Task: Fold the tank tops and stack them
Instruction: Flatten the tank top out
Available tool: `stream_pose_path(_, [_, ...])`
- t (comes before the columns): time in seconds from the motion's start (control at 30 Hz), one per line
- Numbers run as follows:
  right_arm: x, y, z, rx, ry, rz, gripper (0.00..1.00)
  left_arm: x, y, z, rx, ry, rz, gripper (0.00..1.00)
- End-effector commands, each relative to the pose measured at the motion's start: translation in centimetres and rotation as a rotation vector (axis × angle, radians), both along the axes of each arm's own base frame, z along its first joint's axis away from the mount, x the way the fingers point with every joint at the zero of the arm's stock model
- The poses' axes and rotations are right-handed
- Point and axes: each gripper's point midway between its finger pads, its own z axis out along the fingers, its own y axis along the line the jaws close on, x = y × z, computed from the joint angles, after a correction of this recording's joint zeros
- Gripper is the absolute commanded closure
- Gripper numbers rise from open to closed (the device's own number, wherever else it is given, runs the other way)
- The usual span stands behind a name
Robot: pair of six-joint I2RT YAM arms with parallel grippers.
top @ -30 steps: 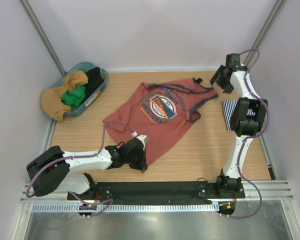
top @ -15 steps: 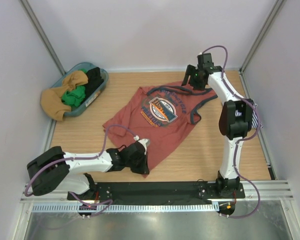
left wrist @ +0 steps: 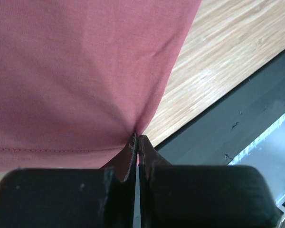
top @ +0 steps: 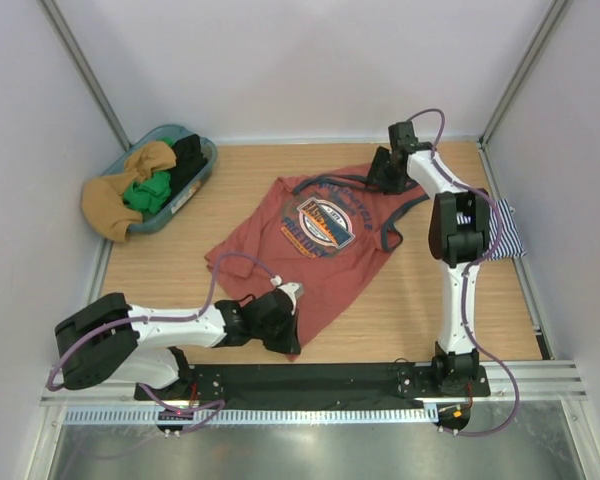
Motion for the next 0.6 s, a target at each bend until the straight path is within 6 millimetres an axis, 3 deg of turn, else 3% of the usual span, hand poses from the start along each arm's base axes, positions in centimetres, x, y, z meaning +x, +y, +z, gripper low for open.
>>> stream_pose_path(0.0, [2.8, 0.5, 2.1, 0.032, -0.093, -0.021, 0.37, -1.8, 2.2, -2.3, 0.106, 0.043, -0.021, 1.0])
stream_pose_path(0.1, [3.5, 0.9, 2.0, 0.042, -0.095, -0.019, 0.47, -2.3, 2.1, -2.3, 0.109, 0.044, -0.032, 1.0])
stream_pose_path(0.23, [3.7, 0.8, 1.0, 0.041, -0.083, -0.027, 0.48, -2.3, 2.0, -2.2, 0.105, 0.043, -0.034, 1.0])
stream_pose_path(0.3, [3.8, 0.9, 1.0, 0.044, -0.089, -0.028, 0.63, -2.4, 2.0, -2.1, 0.106, 0.045, -0.036, 1.0])
stream_pose_path(0.4, [4.1, 1.2, 1.2, 0.057, -0.102, -0.022, 0.95, -2.8, 2.1, -2.2, 0.109, 0.049, -0.045, 1.0])
stream_pose_path(0.43, [4.1, 1.5, 1.4, 0.078, -0.103, -0.006, 0.99, -2.9, 2.2, -2.2, 0.111, 0.053, -0.047, 1.0])
stream_pose_path(0.53, [4.6, 2.9, 3.3, 0.167, -0.142, 0.014, 0.99, -3.8, 2.7, -2.8, 0.135, 0.066, -0.062, 1.0])
stream_pose_path(0.57, [4.6, 4.5, 4.5, 0.264, -0.154, 0.057, 0.99, -3.9, 2.7, -2.8, 0.134, 0.073, -0.053, 1.0])
